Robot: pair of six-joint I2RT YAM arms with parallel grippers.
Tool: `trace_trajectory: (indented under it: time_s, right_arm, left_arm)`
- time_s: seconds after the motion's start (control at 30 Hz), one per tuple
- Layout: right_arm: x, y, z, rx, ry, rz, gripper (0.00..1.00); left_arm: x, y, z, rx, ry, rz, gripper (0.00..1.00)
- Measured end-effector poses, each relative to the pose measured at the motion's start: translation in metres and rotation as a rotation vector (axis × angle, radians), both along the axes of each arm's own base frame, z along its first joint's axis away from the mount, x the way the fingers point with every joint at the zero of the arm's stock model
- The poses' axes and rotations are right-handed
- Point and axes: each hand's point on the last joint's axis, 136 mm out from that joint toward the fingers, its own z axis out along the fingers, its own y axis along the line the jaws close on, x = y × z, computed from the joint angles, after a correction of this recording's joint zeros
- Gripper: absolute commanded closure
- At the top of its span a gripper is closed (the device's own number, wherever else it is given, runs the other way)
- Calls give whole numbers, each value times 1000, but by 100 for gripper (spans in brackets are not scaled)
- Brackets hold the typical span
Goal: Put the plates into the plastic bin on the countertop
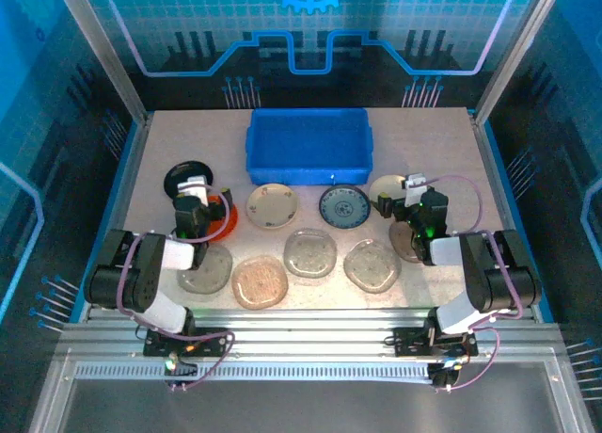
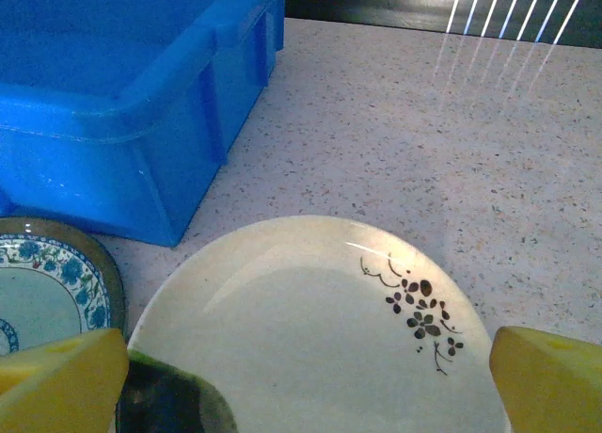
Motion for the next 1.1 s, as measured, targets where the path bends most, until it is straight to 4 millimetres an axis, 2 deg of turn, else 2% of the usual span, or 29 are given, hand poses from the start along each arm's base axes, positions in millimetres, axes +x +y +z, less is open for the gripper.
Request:
trace_trajectory:
  time_s: [1.1]
  right_arm:
    - [0, -2, 0, 11, 1, 9, 0]
  left_arm:
    - [0, 0, 0, 0, 0, 0, 1]
